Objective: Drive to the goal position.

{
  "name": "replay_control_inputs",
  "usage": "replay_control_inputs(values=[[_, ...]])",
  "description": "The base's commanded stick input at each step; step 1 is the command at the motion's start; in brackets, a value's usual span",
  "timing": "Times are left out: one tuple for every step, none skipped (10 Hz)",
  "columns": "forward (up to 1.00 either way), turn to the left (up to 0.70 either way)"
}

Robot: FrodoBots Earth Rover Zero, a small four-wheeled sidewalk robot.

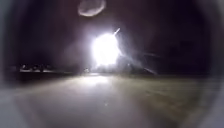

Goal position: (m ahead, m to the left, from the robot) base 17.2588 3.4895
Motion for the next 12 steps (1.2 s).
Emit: replay_control_inputs(values=[[1.0, 0.0], [1.0, 0.23], [1.0, 0.33], [1.0, 0.4], [1.0, 0.4], [1.0, 0.4], [1.0, 0.16], [1.0, 0.05], [1.0, 0.0], [1.0, 0.0], [1.0, 0.0], [1.0, 0.0]])
